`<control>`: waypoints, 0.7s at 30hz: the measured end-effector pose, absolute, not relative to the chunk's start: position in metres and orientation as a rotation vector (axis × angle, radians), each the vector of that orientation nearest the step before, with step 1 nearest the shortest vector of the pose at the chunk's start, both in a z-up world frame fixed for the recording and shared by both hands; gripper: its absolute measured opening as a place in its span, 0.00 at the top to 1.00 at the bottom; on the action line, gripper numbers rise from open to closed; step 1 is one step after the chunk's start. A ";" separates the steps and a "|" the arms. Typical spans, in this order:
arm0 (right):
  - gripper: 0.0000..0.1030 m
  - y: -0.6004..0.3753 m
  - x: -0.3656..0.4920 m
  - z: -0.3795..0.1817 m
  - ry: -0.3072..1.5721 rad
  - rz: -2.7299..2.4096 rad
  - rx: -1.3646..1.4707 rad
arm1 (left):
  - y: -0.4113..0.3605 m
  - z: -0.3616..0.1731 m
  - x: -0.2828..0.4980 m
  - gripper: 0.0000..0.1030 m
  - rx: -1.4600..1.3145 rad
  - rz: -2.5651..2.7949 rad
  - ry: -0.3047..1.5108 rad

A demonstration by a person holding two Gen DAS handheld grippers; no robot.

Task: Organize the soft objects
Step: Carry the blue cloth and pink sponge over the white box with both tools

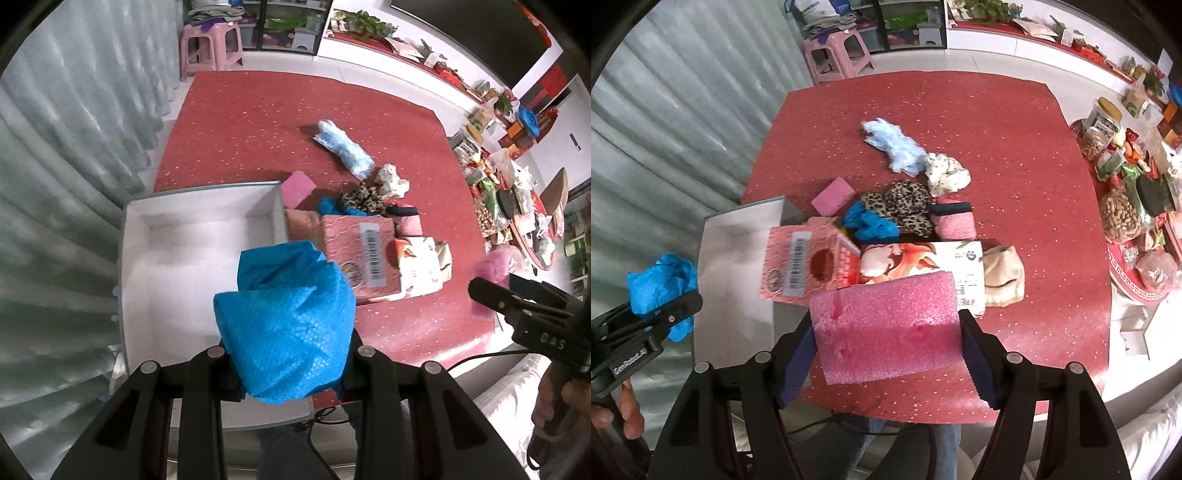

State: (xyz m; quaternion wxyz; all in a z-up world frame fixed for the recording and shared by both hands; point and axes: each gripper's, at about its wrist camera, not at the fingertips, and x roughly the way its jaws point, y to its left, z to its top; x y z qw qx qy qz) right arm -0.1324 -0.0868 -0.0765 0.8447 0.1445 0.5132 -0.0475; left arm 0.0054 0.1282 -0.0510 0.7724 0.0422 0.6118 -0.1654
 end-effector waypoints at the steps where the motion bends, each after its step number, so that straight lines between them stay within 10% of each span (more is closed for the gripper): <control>1: 0.29 -0.082 -0.132 -0.075 1.081 -0.097 0.300 | 0.133 -0.052 0.005 0.66 0.086 -0.353 1.325; 21: 0.29 0.040 -0.092 -0.056 1.097 0.102 0.053 | 0.209 -0.065 0.007 0.66 -0.048 -0.208 1.317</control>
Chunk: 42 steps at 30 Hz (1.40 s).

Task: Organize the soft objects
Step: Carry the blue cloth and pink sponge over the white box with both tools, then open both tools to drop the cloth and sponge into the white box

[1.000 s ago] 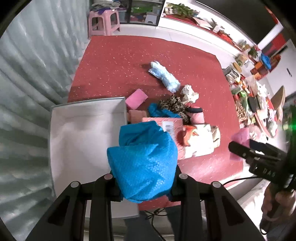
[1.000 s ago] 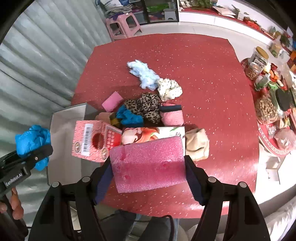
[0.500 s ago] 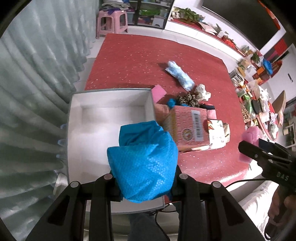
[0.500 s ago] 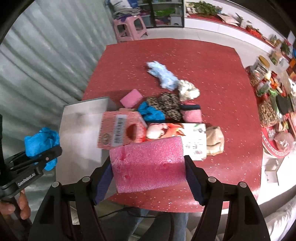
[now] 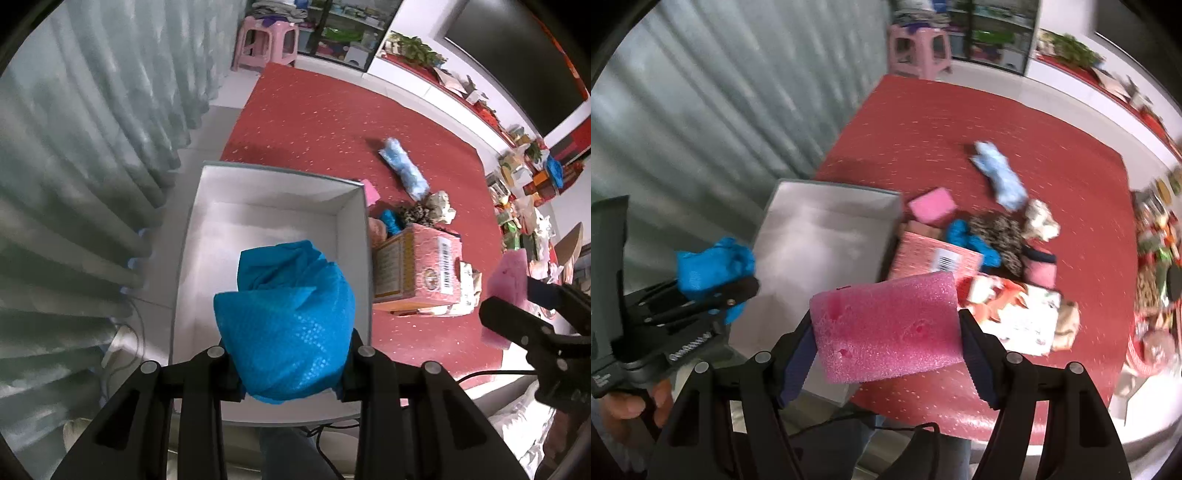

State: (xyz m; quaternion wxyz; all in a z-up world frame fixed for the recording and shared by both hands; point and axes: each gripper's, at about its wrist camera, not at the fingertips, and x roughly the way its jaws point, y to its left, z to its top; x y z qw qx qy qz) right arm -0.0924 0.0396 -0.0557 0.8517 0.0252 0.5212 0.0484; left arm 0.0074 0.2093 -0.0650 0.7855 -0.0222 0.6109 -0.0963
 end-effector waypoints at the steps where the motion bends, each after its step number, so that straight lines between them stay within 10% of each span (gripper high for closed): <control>1: 0.29 0.047 -0.088 -0.057 1.103 0.117 0.044 | 0.212 -0.068 0.008 0.66 -0.052 -0.202 1.323; 42: 0.29 0.117 -0.014 -0.116 1.271 0.185 0.033 | 0.244 -0.157 0.017 0.66 -0.107 -0.161 1.522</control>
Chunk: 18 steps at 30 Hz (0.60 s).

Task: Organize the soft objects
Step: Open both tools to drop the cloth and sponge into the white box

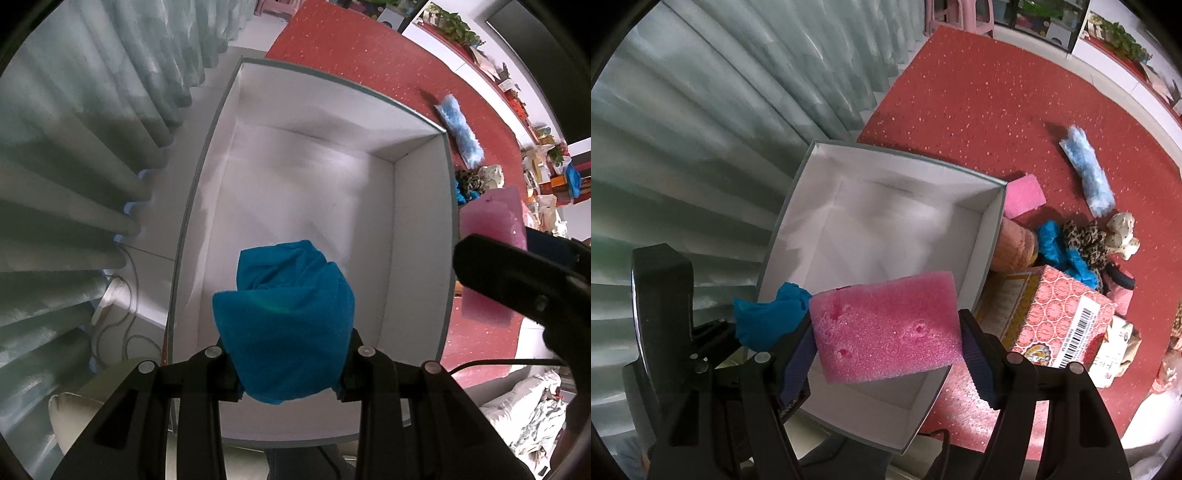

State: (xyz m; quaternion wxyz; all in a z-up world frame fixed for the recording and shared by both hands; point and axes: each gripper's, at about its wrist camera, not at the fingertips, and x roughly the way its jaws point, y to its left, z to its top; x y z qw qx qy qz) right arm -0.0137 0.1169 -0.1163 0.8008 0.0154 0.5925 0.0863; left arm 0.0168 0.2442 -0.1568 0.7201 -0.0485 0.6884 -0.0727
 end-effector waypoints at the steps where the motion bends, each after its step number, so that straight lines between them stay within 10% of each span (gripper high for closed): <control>1: 0.29 0.117 -0.013 -0.118 1.275 0.183 0.031 | 0.244 -0.158 0.017 0.66 -0.103 -0.160 1.524; 6: 0.28 0.120 -0.010 -0.127 1.297 0.187 0.016 | 0.242 -0.161 0.016 0.62 -0.095 -0.162 1.524; 10: 0.27 0.123 -0.010 -0.129 1.299 0.207 0.006 | 0.241 -0.161 0.016 0.39 -0.094 -0.174 1.518; 18: 0.01 0.119 -0.014 -0.117 1.234 0.217 -0.021 | 0.249 -0.152 0.018 0.18 -0.139 -0.148 1.483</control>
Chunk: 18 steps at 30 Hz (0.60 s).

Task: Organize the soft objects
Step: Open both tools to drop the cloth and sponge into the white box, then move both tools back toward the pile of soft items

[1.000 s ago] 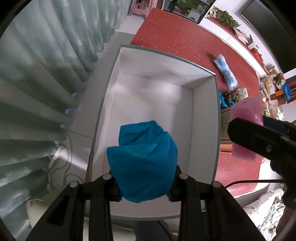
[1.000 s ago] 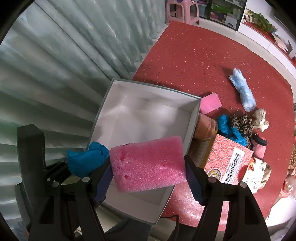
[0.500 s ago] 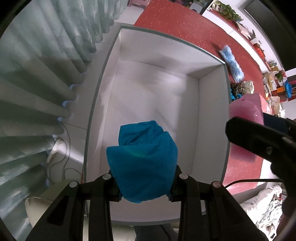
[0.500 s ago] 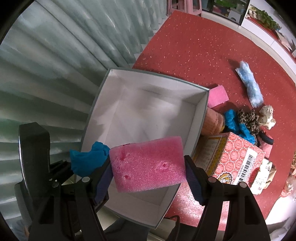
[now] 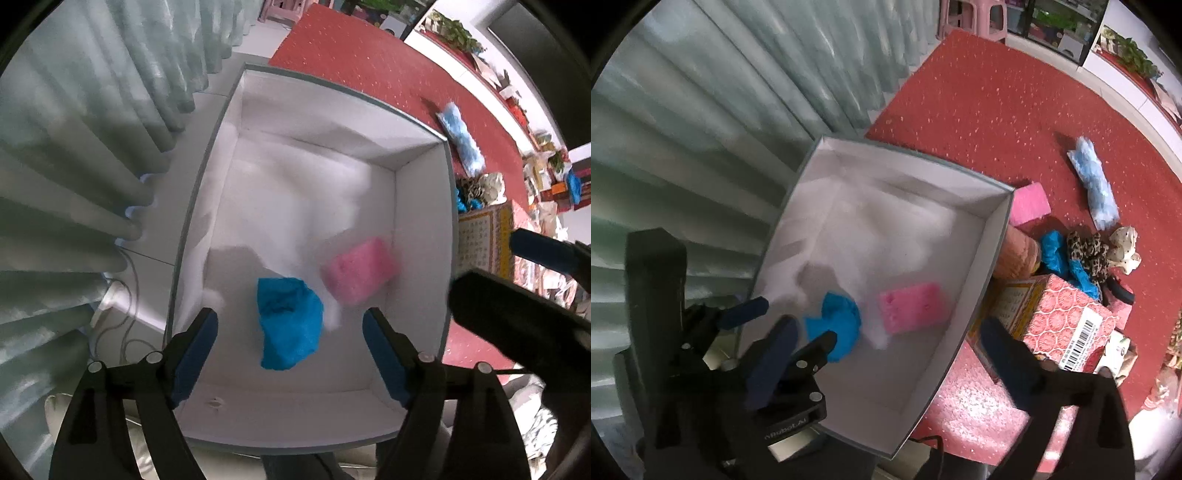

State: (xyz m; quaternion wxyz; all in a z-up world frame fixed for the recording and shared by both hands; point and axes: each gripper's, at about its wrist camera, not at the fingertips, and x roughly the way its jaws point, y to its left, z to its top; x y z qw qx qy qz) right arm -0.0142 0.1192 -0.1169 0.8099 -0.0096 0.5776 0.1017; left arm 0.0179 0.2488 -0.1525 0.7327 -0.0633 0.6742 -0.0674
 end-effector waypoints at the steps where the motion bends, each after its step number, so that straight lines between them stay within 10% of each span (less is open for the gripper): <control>1: 0.01 0.119 -0.015 -0.114 1.220 0.221 -0.021 | 0.249 -0.151 0.018 0.18 -0.145 -0.150 1.479; 18: 0.01 0.103 -0.032 -0.069 1.092 0.218 0.068 | 0.246 -0.121 0.021 0.09 -0.172 -0.170 1.461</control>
